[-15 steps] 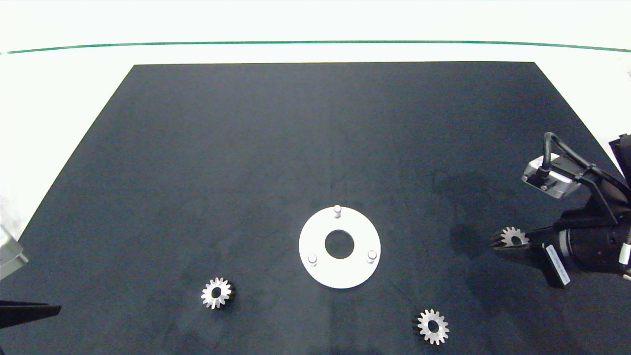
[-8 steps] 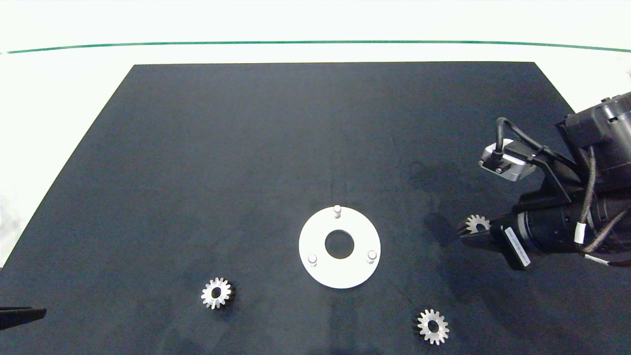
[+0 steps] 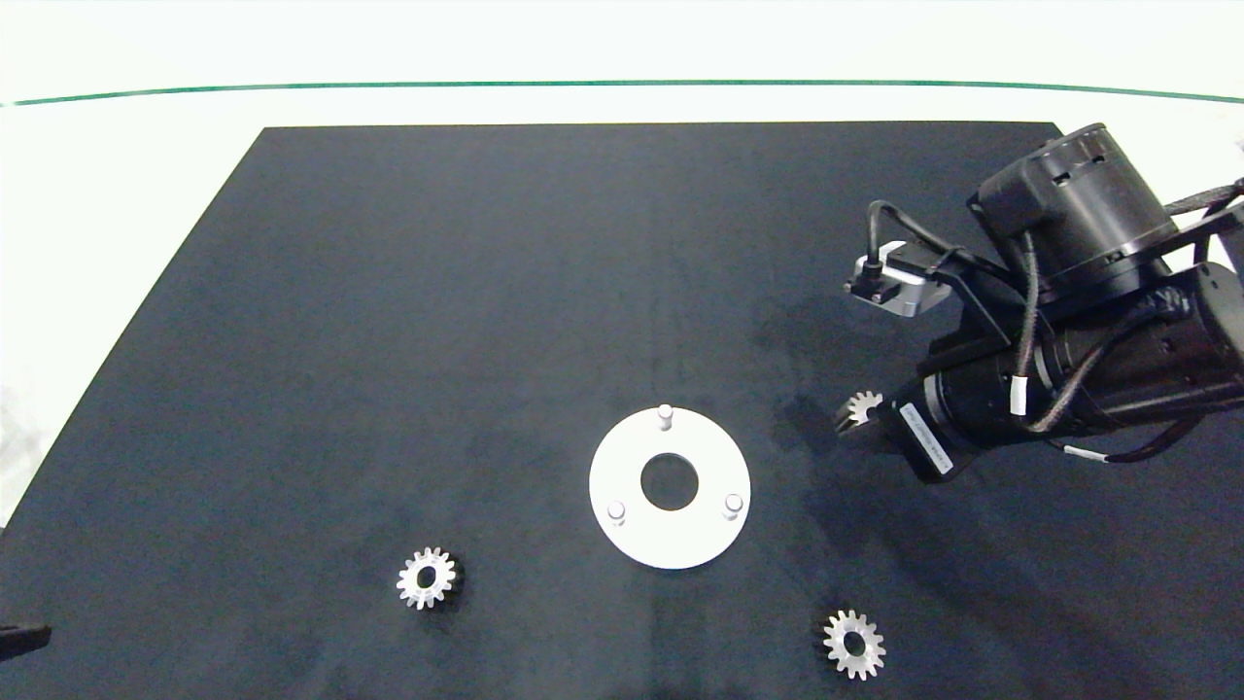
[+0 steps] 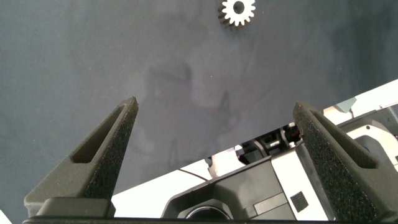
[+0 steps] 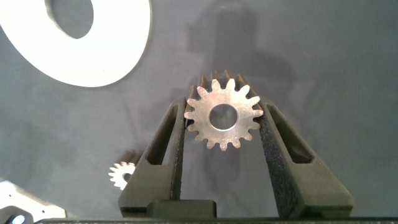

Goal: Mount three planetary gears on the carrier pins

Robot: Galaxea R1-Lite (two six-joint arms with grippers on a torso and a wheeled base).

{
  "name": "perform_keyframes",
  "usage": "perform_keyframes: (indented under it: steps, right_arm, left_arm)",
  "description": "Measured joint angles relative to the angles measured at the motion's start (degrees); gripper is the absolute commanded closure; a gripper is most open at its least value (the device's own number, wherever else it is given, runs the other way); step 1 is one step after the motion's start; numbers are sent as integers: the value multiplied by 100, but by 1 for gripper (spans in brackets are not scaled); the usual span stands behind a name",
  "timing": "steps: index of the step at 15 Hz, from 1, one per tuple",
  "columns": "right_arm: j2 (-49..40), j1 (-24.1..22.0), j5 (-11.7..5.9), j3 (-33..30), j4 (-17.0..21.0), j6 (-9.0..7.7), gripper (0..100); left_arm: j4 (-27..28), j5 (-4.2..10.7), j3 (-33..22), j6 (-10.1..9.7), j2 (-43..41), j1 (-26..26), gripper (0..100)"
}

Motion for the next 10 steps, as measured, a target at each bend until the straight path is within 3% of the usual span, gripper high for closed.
perform_keyframes:
  steps: [3,7,9,10]
  right_arm:
    - [315,315,-27,-444,245,-11,78]
    - [703,777,-494,-929,658,-133,78]
    - [861,951,-772,-1070,707,-234,78]
    - [931,1028,-829,-1134,707,-254,78]
  left_arm:
    - [0,7,6,0,-182,0,0]
    - [0,10,11,0,-396,2,0]
    - [-5,10,9,0,-472,2,0]
    - [-7,10,0,0,-496,2,0]
